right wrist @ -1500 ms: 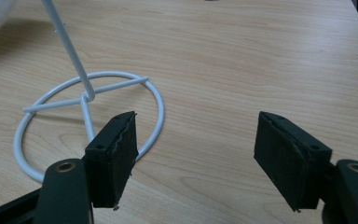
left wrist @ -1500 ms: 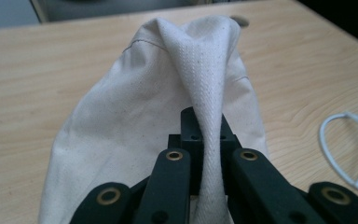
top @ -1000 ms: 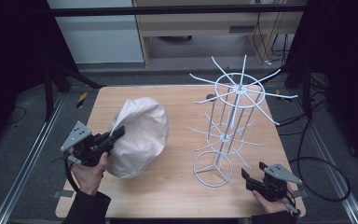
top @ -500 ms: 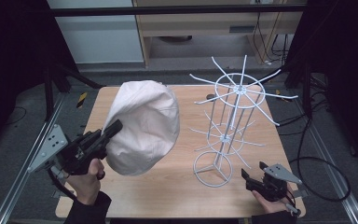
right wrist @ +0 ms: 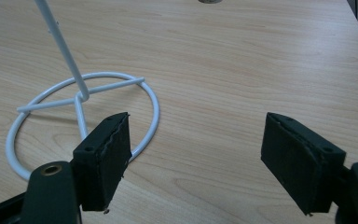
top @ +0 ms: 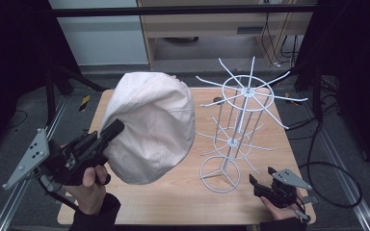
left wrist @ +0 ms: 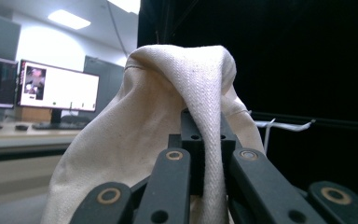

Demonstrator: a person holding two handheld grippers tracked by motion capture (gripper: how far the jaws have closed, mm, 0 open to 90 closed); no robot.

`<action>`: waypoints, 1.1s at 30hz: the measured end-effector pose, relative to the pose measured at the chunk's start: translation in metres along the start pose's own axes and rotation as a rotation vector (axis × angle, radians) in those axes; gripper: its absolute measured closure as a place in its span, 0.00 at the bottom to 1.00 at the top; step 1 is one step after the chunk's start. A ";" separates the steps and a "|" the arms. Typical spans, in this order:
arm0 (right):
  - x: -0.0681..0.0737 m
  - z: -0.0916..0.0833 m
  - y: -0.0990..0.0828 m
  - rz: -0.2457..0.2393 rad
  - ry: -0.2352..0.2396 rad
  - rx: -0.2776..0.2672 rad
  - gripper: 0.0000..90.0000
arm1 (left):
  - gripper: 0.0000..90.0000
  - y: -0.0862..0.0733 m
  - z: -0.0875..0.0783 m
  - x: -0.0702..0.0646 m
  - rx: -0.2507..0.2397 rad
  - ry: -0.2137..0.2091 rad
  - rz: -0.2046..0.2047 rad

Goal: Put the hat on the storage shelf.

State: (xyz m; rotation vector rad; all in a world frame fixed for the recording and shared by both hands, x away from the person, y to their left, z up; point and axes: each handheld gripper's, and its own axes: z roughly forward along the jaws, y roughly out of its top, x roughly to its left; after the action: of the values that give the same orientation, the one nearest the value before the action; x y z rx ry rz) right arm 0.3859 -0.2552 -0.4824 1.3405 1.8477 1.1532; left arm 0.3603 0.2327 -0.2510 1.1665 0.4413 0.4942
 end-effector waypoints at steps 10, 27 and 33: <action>0.000 0.001 0.000 -0.003 0.004 0.001 0.27 | 0.97 0.016 0.016 -0.016 -0.030 -0.056 0.015; 0.001 0.001 -0.001 -0.006 0.016 0.008 0.27 | 0.97 -0.030 0.050 -0.007 0.138 -0.063 -0.036; 0.001 0.002 -0.001 -0.007 0.014 0.013 0.26 | 0.95 -0.045 0.048 -0.003 0.216 -0.047 -0.032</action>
State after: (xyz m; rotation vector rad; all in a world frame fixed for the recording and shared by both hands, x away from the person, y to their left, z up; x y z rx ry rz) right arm 0.3867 -0.2539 -0.4844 1.3359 1.8714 1.1517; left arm 0.3915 0.1807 -0.2770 1.3740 0.4810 0.3972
